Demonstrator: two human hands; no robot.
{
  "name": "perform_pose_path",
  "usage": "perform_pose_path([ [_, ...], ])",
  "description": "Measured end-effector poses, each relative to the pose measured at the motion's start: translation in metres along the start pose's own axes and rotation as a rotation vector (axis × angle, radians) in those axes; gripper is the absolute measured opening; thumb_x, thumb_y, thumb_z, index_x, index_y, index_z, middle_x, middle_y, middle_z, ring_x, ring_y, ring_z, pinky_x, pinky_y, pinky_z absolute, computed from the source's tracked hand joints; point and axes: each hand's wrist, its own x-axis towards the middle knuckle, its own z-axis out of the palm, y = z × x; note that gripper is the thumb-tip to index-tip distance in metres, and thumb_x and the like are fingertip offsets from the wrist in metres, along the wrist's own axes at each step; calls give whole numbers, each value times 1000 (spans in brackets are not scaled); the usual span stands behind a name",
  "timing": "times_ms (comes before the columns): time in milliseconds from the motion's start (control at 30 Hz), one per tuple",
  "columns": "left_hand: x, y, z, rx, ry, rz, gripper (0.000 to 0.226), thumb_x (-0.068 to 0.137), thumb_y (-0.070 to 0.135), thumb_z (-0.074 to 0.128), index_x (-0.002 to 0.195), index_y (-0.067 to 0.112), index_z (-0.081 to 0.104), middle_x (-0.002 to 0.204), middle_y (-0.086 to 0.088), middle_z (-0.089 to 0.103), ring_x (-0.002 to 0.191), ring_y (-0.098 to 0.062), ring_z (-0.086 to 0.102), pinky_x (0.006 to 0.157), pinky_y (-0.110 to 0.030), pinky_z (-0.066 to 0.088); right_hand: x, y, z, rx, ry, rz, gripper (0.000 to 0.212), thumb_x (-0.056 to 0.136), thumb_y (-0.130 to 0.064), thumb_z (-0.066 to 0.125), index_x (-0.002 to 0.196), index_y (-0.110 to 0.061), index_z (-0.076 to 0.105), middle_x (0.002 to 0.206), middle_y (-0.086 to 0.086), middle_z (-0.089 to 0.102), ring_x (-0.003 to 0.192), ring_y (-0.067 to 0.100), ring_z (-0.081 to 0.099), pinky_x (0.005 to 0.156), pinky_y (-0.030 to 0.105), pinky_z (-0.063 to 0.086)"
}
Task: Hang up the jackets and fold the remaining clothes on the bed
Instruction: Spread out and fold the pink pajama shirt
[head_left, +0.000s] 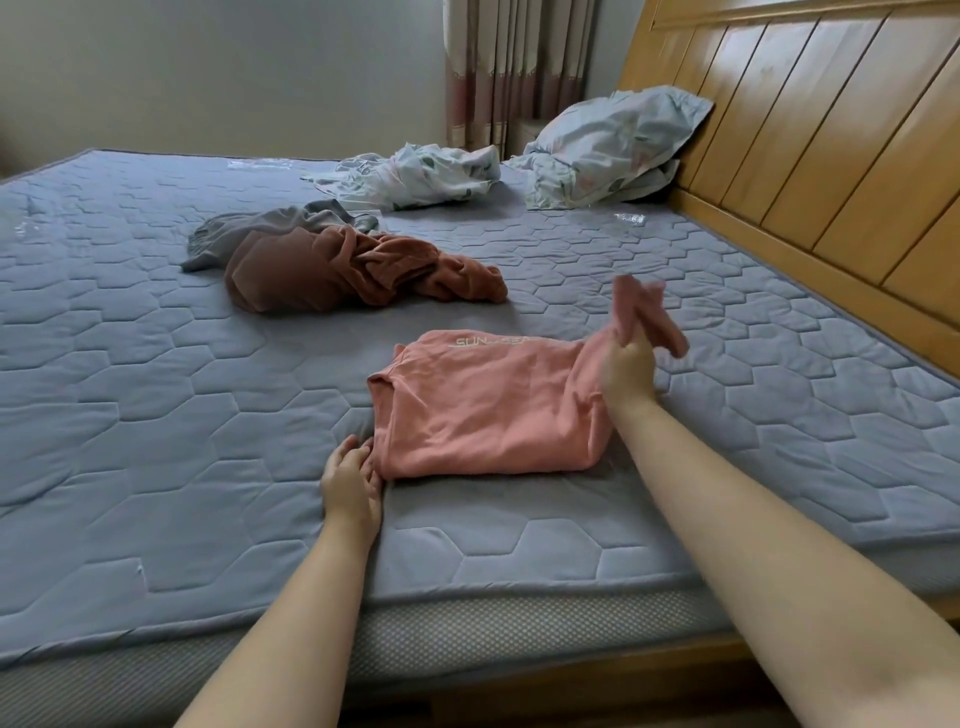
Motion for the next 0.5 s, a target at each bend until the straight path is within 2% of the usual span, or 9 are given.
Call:
perform_pose_path([
  [67,5,2,-2,-26,-37,-6,40,100,4,33,139,5,38,142,-20,45,121,-22,53,90,-26,44,-14,-29,24,-110,-125,-149,49,98,-14,39,147,-18,32,131,-10,35,134,9,29,114,25,20],
  [133,7,3,-3,-37,-57,-43,39,101,8,33,140,5,39,142,-18,46,126,-25,49,95,-29,42,-36,-46,50,-245,-257,-228,48,94,-21,44,141,-27,41,117,-8,49,118,18,49,104,15,29],
  [167,8,4,-5,-43,-64,-43,39,102,10,33,139,5,39,141,-17,46,125,-24,50,95,-29,42,-51,-51,63,-260,-395,-254,48,94,-17,46,141,-23,44,119,-4,54,115,18,50,102,9,27],
  [200,8,5,-5,-56,-65,-49,37,102,12,34,138,5,41,141,-17,47,121,-23,53,92,-29,44,-65,-47,74,-288,-553,-307,49,94,-14,47,143,-19,43,129,1,54,123,20,48,105,11,26],
  [267,8,7,-6,-70,-86,-70,33,102,14,37,133,5,46,140,-15,48,108,-19,58,87,-27,46,-85,-30,88,-536,-870,-470,53,96,-22,49,147,-20,35,152,5,35,141,22,28,117,31,18],
  [333,10,9,-7,-34,-95,-85,34,102,15,37,133,5,46,138,-14,49,109,-20,57,90,-28,44,-97,-10,89,-806,-1048,-586,58,95,-35,51,148,-21,32,157,4,25,145,20,18,119,38,13],
  [400,15,12,-7,107,-126,-57,35,101,16,39,135,6,44,131,-13,53,105,-20,58,87,-27,44,-102,0,77,-771,-1023,-630,53,93,-36,54,141,-14,45,151,9,36,141,23,29,118,37,17],
  [467,20,15,-2,355,-152,68,44,93,19,51,135,11,42,125,-12,56,101,-21,60,85,-28,46,-101,7,64,-654,-814,-686,42,90,-33,51,121,-8,63,137,14,53,131,29,45,113,44,29],
  [500,21,17,2,501,-144,155,54,86,21,58,137,12,41,130,-13,54,110,-25,58,92,-32,46,-97,11,58,-630,-697,-712,42,87,-34,47,113,-7,66,132,14,57,127,30,49,111,45,30],
])
